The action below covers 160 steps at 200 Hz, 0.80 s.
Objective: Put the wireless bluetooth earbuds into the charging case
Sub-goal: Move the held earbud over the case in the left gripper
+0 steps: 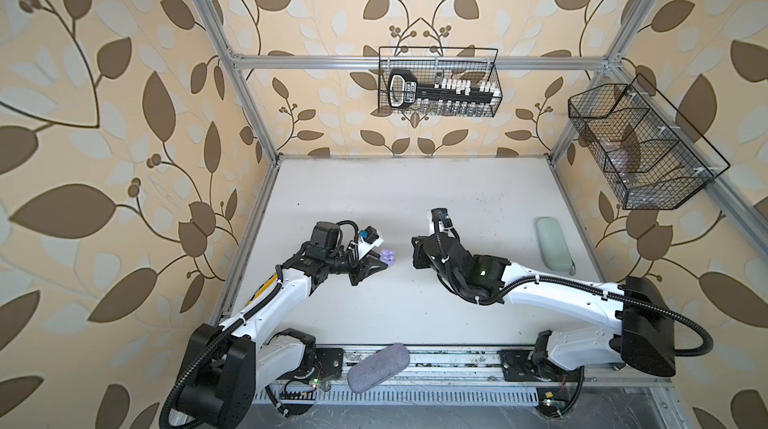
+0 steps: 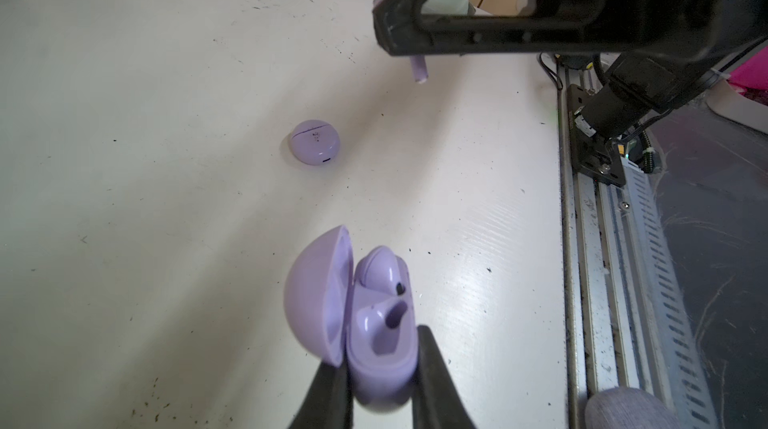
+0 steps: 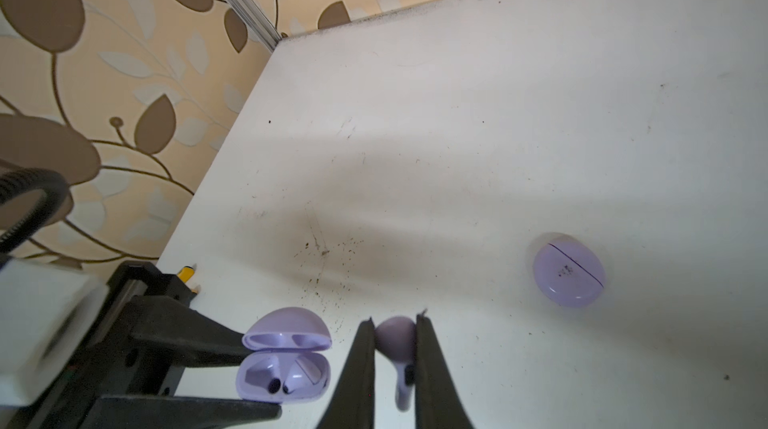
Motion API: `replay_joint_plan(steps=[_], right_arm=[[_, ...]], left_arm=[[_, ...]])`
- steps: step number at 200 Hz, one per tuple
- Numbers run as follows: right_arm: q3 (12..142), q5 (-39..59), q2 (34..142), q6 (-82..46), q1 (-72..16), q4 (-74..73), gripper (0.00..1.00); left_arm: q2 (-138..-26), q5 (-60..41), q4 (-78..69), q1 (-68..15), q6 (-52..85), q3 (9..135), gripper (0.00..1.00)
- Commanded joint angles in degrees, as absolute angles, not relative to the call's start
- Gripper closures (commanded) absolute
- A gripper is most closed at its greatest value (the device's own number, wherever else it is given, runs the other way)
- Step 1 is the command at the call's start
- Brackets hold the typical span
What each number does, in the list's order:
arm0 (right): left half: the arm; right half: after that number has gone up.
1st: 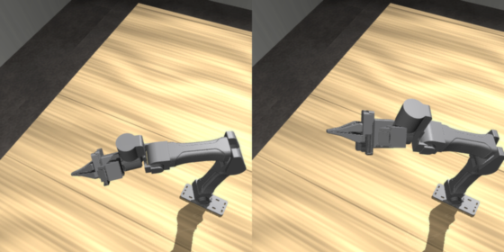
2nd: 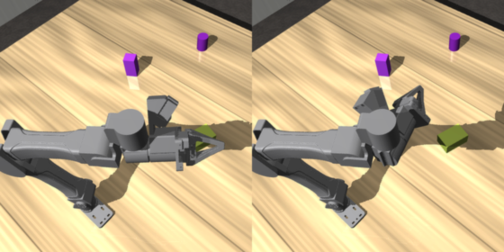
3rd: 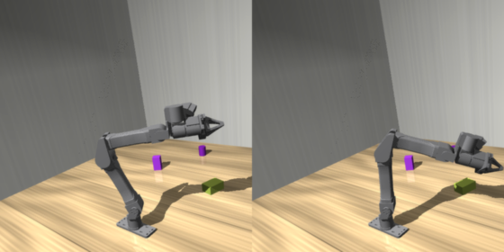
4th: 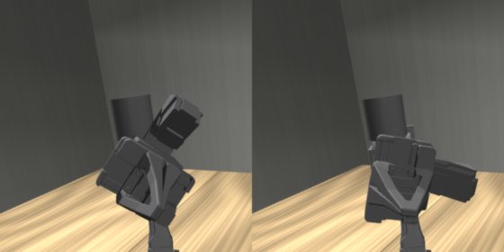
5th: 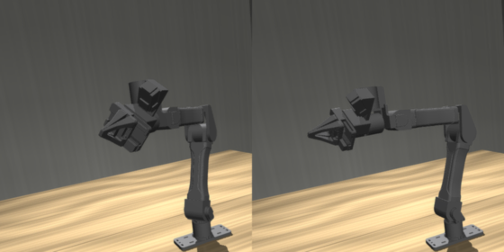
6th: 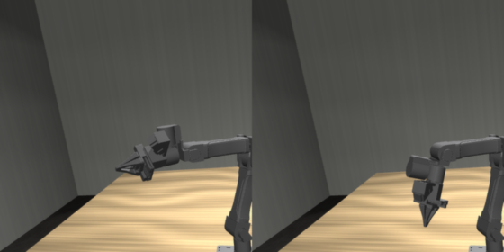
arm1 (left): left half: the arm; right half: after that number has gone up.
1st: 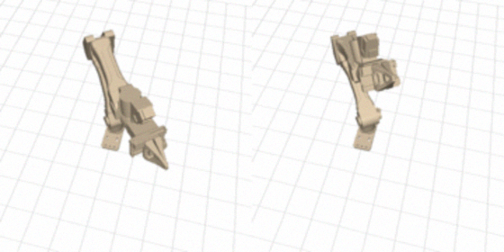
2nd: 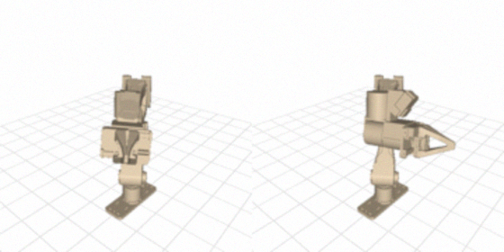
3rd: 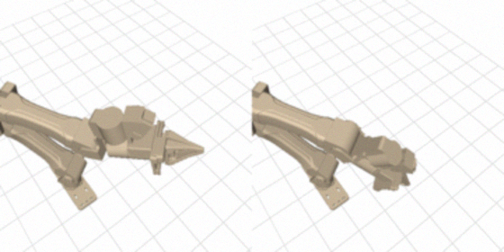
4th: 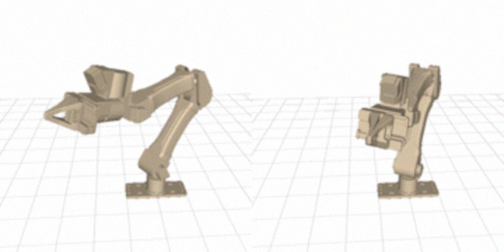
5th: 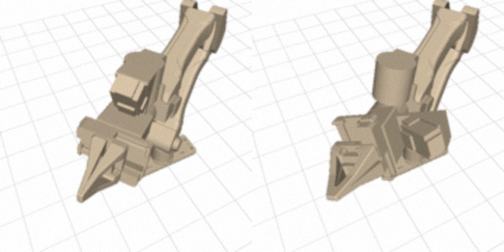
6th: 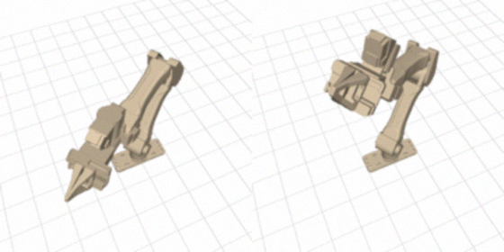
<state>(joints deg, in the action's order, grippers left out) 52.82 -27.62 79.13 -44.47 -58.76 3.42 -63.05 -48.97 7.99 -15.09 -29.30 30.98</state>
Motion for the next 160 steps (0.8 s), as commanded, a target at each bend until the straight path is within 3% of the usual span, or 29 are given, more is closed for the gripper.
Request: replay_joint_plan(steps=[1, 160], right_arm=[[51.8, -26.8, 78.5, -43.4, -59.4, -1.1, 0.87], [52.9, -22.4, 85.1, -43.0, -63.5, -12.2, 0.87]], left_arm=[[-63.2, -49.0, 8.4, -15.7, -30.5, 33.4, 0.95], [-63.3, -48.0, 7.7, -15.9, -29.5, 33.4, 0.95]])
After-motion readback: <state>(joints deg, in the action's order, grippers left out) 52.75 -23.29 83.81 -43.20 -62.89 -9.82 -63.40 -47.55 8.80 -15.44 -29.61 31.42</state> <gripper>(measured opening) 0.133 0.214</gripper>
